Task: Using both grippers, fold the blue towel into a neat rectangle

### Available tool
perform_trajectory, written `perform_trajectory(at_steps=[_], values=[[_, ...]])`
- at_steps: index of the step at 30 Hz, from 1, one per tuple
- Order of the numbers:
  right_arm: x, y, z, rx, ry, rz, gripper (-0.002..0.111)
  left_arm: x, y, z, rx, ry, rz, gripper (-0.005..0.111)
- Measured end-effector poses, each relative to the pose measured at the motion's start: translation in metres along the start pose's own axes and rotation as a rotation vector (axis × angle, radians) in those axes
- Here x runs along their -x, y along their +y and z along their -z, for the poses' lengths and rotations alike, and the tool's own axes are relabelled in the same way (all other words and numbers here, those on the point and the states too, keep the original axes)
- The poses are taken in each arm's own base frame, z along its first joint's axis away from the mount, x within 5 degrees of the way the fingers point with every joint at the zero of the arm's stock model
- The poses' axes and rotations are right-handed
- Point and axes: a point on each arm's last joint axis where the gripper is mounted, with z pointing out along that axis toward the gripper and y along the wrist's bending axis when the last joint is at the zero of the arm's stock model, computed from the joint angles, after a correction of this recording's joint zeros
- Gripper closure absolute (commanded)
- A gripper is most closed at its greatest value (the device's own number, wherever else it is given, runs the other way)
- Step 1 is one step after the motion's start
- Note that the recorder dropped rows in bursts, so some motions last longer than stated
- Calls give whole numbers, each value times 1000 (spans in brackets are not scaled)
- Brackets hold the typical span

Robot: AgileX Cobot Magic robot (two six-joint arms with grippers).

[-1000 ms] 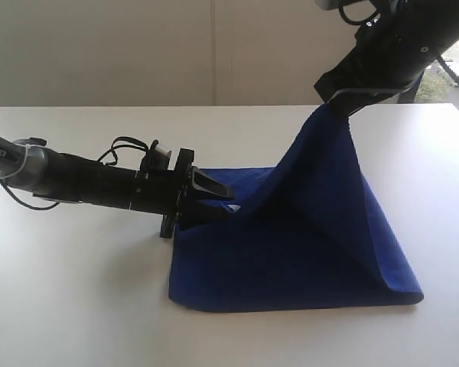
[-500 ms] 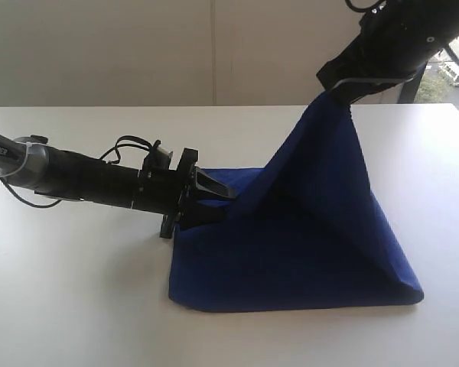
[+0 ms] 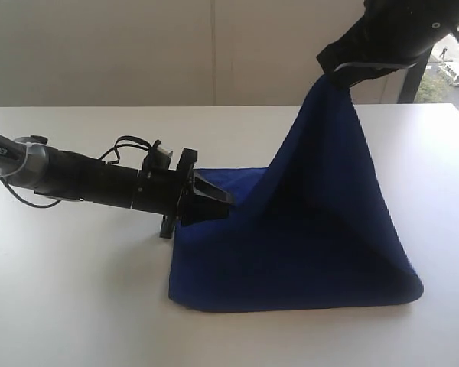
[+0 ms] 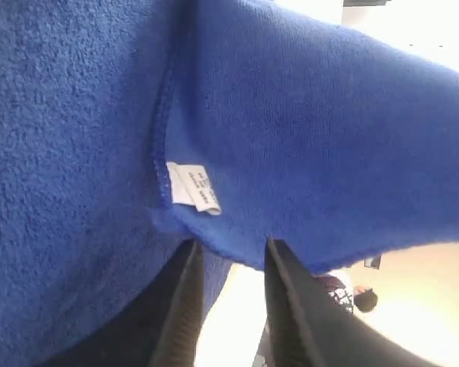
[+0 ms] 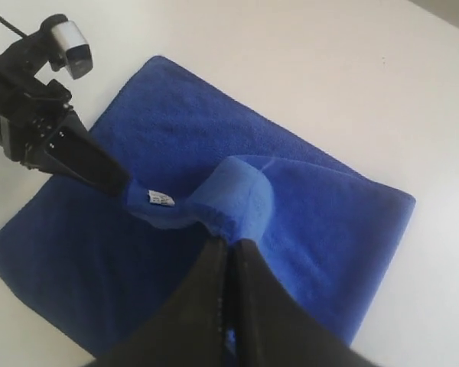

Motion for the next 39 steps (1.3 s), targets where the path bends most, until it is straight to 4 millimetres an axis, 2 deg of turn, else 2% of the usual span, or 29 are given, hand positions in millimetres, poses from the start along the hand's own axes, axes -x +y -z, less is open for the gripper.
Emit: perform_trajectory(at_steps=[6,10,13,17,22,26,33,39], values=[[3,-1,0,-14,-31,-1,108,9,-7,8,24,2,-124,73],[3,-1,0,-14,-33,-1,108,22,-26,25,33,-41,-267,73],[3,-1,0,-14,-34,-3,108,27,-40,35,45,-43,-529,73],[3,-1,0,-15,-38,-27,108,21,-50,41,62,46,-992,67],[4,-2,0,-18,-45,-52,108,7,-52,32,-9,170,-1367,52],[5,-2,0,-19,-53,-62,108,-4,-55,16,-57,240,-1562,50],[6,-2,0,-24,-66,-64,108,-17,-57,-16,3,311,-1623,50],[6,-2,0,-24,-66,-66,108,-21,-48,-39,80,329,-1637,50]])
